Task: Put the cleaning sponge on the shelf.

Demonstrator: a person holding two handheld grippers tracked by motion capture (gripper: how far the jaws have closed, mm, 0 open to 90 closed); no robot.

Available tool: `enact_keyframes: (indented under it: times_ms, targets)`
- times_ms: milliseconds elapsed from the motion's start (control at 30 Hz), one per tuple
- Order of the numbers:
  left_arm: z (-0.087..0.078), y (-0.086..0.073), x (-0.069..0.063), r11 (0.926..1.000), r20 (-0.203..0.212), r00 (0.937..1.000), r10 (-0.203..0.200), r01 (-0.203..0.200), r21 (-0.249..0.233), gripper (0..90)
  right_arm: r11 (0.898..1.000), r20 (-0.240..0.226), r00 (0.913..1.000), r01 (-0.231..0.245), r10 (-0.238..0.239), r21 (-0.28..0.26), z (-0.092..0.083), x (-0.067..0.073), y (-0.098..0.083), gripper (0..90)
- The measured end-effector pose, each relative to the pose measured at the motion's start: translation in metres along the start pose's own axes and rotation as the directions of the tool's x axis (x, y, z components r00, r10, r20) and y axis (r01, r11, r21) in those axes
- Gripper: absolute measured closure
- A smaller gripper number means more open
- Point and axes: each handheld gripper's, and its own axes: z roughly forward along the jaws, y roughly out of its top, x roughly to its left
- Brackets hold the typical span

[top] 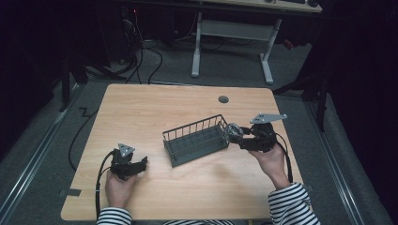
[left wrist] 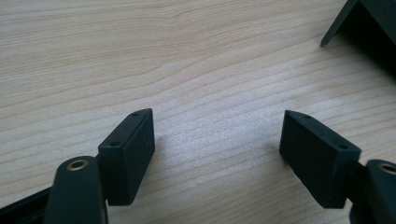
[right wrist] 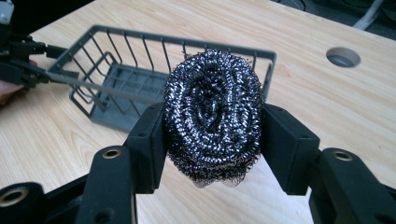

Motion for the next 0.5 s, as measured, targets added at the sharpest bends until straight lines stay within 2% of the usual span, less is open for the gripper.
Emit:
enact_keyframes:
  times_ms: [200, 367, 400, 500]
  targets:
    - [0.000, 0.000, 0.000, 1.0000, 0.000, 1.0000, 0.002, -0.002, 0.001, 26.9, 1.000, -0.004, 0.9999, 0.014, -0.014, 0.003, 0.011, 0.002, 0.015, 44.8]
    - [0.000, 0.000, 0.000, 1.0000, 0.000, 1.0000, 0.002, -0.002, 0.002, 26.9, 1.000, -0.009, 0.9999, 0.012, -0.012, 0.024, 0.026, 0.003, 0.028, 44.7]
    - [0.000, 0.000, 0.000, 1.0000, 0.000, 1.0000, 0.001, -0.001, 0.002, 26.9, 0.999, -0.013, 0.9998, 0.013, -0.013, 0.032, 0.034, 0.004, 0.033, 44.6]
    - [0.000, 0.000, 0.000, 1.0000, 0.000, 1.0000, 0.001, -0.001, 0.001, 27.0, 0.999, -0.016, 0.9998, 0.014, -0.014, 0.044, 0.041, 0.005, 0.036, 44.6]
